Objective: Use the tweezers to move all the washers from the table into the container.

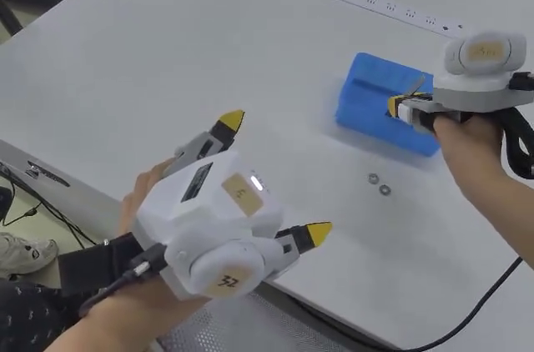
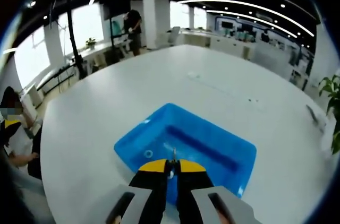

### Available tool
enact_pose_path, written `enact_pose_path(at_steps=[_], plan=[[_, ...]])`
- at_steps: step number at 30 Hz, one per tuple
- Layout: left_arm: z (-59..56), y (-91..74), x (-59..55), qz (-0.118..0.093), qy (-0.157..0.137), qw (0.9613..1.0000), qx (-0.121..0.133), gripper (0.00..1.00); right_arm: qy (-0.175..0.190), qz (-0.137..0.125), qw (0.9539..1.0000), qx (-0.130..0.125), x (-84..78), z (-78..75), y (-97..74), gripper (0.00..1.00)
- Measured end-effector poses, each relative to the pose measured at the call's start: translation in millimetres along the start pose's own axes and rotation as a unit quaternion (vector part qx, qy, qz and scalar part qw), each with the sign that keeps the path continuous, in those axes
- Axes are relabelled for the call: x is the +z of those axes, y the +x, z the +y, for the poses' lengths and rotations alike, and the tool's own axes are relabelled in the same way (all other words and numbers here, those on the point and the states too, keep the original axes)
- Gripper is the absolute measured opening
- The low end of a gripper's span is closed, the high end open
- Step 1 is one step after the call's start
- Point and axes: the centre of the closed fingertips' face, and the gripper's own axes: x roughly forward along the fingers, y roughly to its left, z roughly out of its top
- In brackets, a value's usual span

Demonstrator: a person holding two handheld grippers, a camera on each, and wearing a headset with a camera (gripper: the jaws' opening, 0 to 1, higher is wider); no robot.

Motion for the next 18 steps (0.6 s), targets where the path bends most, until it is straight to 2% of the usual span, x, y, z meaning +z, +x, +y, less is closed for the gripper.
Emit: enact_pose_path(at_steps=[3, 8, 12, 18], plan=[[-0.4, -0.1, 0.7, -0.002, 0.001, 1.0000, -0.001, 0.95, 0.005, 0.000, 1.0000, 0.000, 0.4, -2.6, 1.3, 0.02], [0.3, -0.1, 1.0, -0.003, 0.000, 1.0000, 0.000, 0.95, -0.018, 0.002, 0.9998, 0.002, 0.9, 1.0, -1.7, 0.04], [0.5, -0.1, 1.3, -0.004, 0.000, 1.0000, 0.001, 0.95, -0.026, -0.011, 0.9996, -0.002, 11.8, -0.9, -10.9, 0.03], [0.3, -0.3, 1.4, -0.004, 0.000, 1.0000, 0.001, 0.95, 0.001, -0.043, 0.9990, 0.012, 29.1, 0.9, -29.4, 0.03]])
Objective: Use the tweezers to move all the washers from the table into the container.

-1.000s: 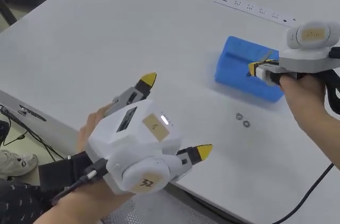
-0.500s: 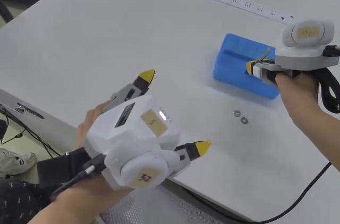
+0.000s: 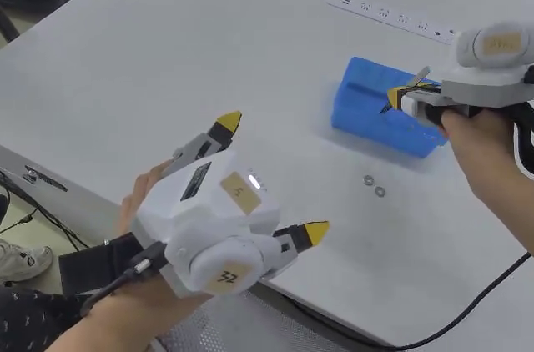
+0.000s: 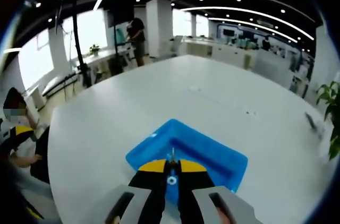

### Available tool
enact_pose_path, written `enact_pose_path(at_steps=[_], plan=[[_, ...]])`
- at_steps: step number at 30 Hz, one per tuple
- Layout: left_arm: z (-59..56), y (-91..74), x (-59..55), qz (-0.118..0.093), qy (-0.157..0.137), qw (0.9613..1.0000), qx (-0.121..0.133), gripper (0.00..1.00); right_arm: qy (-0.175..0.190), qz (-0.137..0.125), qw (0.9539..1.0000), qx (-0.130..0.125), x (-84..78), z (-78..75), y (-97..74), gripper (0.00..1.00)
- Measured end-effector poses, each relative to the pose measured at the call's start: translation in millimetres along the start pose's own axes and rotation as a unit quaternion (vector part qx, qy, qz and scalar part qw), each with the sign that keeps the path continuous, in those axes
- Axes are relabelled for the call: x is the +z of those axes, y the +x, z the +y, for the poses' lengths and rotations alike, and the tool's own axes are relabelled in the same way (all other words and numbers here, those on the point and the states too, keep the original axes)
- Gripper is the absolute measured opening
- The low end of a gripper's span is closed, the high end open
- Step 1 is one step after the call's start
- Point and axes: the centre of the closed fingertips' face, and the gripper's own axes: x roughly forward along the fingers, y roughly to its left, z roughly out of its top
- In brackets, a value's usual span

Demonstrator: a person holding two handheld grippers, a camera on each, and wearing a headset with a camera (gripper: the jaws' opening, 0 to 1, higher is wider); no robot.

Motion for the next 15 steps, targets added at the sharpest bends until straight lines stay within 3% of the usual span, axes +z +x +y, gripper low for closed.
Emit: enact_pose_path(at_steps=[8, 10, 15], plan=[[0.5, -0.4, 0.5, -0.002, 0.000, 1.0000, 0.002, 0.95, -0.003, -0.019, 0.9997, 0.017, 7.2, 12.1, -23.3, 0.03], [0.6, -0.5, 0.6, -0.002, 0.000, 1.0000, 0.002, 0.95, -0.005, -0.020, 0.9995, 0.023, 3.9, 24.0, -35.3, 0.03], [1.5, -0.9, 0.8, -0.002, -0.001, 1.0000, 0.004, 0.95, -0.017, -0.015, 0.9993, 0.031, -10.1, 31.7, -42.6, 0.03]])
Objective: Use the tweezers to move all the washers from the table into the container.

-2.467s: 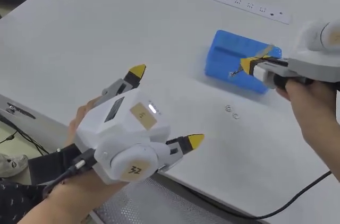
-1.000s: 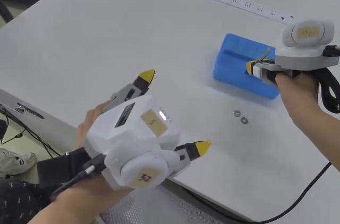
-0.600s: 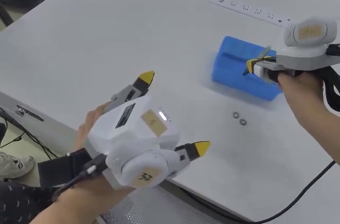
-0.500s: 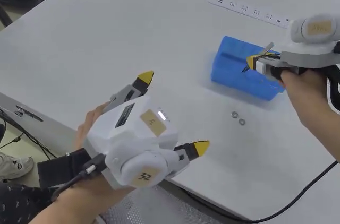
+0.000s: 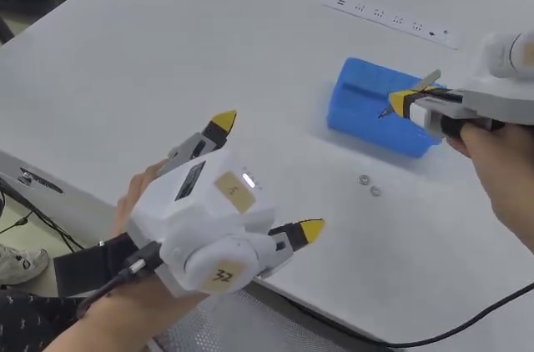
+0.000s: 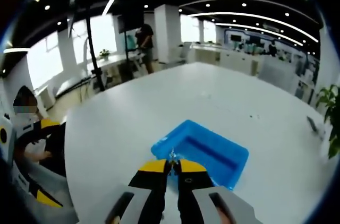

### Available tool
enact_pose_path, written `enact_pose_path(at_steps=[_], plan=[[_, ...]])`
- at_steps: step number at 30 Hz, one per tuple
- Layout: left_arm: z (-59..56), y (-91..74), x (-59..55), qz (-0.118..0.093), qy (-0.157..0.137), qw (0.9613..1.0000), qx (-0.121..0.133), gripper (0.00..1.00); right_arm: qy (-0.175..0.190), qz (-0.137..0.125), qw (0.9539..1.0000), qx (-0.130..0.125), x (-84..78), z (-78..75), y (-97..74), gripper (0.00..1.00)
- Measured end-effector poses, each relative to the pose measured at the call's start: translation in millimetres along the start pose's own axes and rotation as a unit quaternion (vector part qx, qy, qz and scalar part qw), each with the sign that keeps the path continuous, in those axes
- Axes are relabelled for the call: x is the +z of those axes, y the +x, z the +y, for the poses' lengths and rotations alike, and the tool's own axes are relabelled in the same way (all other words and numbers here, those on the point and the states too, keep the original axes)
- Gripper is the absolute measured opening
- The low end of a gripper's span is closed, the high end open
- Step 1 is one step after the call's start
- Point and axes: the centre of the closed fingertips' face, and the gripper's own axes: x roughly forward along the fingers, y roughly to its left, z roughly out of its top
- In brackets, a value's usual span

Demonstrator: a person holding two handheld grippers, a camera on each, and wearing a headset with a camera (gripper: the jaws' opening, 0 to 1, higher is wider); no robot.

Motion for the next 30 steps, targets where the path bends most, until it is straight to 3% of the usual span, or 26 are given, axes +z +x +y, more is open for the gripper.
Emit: enact_pose_path(at_steps=[8, 18, 30], plan=[[-0.9, 0.2, -0.5, 0.001, 0.001, 1.0000, -0.002, 0.95, 0.023, 0.019, 0.9995, 0.008, -30.1, 11.4, -2.1, 0.03], [-0.4, 0.8, -1.9, 0.004, 0.004, 1.0000, -0.001, 0.95, 0.029, 0.042, 0.9987, 0.010, -53.1, 15.8, 5.8, 0.04], [1.5, 0.3, -0.2, 0.000, 0.000, 1.0000, 0.003, 0.95, 0.044, 0.045, 0.9980, 0.010, -58.3, 16.7, 7.1, 0.04]])
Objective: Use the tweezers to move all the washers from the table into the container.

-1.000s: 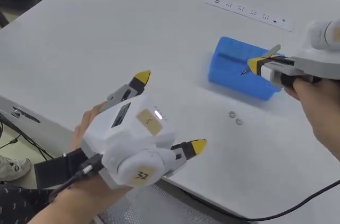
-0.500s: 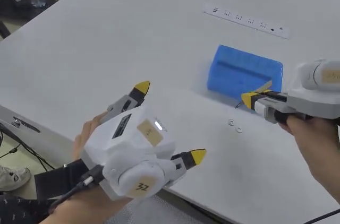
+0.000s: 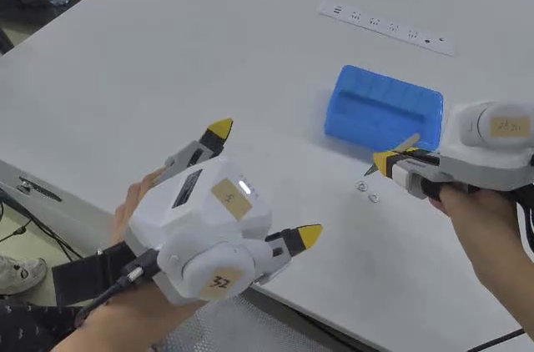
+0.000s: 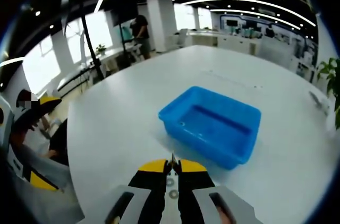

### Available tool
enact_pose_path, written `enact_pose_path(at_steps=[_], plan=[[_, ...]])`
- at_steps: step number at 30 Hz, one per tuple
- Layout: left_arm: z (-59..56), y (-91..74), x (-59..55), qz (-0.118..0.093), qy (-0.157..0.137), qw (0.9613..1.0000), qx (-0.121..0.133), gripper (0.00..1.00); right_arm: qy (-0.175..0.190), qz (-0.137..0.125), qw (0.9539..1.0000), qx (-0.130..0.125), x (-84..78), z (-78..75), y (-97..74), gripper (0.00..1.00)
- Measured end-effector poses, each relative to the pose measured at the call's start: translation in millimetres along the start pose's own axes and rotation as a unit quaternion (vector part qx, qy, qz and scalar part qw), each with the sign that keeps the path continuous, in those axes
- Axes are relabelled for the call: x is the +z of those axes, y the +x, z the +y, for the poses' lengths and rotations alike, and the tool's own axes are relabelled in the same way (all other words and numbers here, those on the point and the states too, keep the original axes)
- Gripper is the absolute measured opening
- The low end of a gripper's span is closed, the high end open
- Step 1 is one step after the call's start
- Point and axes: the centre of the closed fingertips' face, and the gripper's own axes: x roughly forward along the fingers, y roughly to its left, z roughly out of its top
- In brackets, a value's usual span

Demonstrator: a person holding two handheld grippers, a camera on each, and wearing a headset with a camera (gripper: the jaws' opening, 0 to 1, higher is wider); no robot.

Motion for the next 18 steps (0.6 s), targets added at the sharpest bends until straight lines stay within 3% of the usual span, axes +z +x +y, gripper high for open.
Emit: enact_pose_path(at_steps=[13, 18], plan=[[0.1, -0.2, 0.1, 0.002, 0.001, 1.0000, 0.001, 0.95, -0.001, 0.019, 0.9998, -0.002, -15.7, -2.5, 4.4, 0.04], [-0.8, -0.1, -0.2, 0.002, 0.003, 1.0000, 0.000, 0.95, 0.009, 0.016, 0.9998, -0.001, -14.2, -1.6, 2.1, 0.04]])
